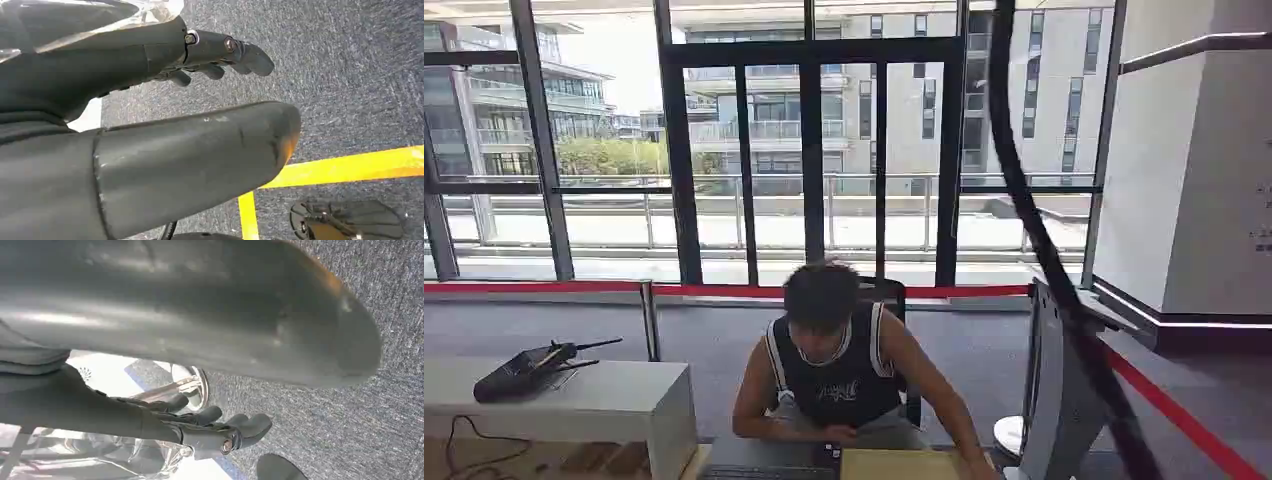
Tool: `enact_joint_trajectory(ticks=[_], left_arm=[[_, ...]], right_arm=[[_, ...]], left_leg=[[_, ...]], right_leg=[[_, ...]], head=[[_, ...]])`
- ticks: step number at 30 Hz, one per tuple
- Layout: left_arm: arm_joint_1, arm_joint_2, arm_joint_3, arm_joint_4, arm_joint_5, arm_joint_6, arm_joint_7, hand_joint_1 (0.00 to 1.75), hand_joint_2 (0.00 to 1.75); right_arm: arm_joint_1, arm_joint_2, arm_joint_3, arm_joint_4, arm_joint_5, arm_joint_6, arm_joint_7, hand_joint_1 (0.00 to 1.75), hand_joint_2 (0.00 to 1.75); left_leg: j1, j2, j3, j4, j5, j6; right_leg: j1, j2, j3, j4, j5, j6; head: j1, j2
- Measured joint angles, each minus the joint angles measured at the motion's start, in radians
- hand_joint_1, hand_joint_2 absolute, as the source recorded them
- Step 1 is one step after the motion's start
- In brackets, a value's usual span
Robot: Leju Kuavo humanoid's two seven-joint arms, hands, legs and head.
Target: Pass the card to the sensor for recognition and then transmit it.
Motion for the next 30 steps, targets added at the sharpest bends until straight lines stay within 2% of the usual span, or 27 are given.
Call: enact_joint_trajectory(ticks=[9, 16, 21, 28, 29, 30], left_arm=[[0.000, 0.000, -0.005, 0.000, 0.003, 0.002, 0.003, 0.00, 0.00], [0.000, 0.000, -0.005, 0.000, 0.006, 0.000, -0.006, 0.00, 0.00], [0.000, 0.000, -0.006, 0.000, 0.010, -0.002, -0.006, 0.00, 0.00], [-0.002, 0.000, -0.015, 0.000, 0.012, -0.009, -0.005, 0.00, 0.00], [-0.002, 0.000, -0.016, 0.000, 0.013, -0.010, -0.005, 0.00, 0.00], [-0.002, 0.000, -0.018, 0.000, 0.014, -0.010, -0.004, 0.00, 0.00]], right_arm=[[0.000, 0.002, 0.001, 0.000, 0.000, -0.002, 0.001, 0.00, 0.00], [0.000, -0.011, 0.003, 0.000, 0.000, -0.032, -0.013, 0.00, 0.00], [-0.016, -0.051, 0.008, -0.002, 0.010, -0.074, -0.049, 0.00, 0.00], [-0.107, -0.140, 0.024, -0.027, 0.044, -0.094, -0.050, 0.00, 0.00], [-0.120, -0.154, 0.025, -0.033, 0.047, -0.108, -0.059, 0.00, 1.75], [-0.137, -0.171, 0.027, -0.042, 0.050, -0.126, -0.074, 0.00, 1.75]], left_leg=[[0.000, 0.000, 0.000, 0.000, 0.000, 0.000], [0.000, 0.000, 0.000, 0.000, 0.000, 0.000], [-0.001, 0.000, -0.001, 0.000, 0.000, 0.000], [-0.002, 0.000, -0.001, 0.001, 0.001, 0.002], [-0.002, 0.000, -0.001, 0.001, 0.001, 0.002], [-0.003, 0.000, -0.002, 0.001, 0.002, 0.002]], right_leg=[[0.000, 0.000, 0.000, 0.000, 0.000, 0.000], [0.000, 0.000, 0.000, 0.000, 0.000, 0.000], [-0.001, 0.000, 0.000, 0.000, 0.000, 0.000], [-0.002, 0.000, 0.001, 0.000, 0.002, 0.003], [-0.002, 0.000, 0.001, 0.000, 0.002, 0.003], [-0.003, 0.000, 0.000, 0.000, 0.003, 0.004]], head=[[0.000, 0.000], [0.000, 0.000], [-0.001, 0.000], [-0.002, 0.000], [-0.002, 0.000], [-0.002, 0.000]])
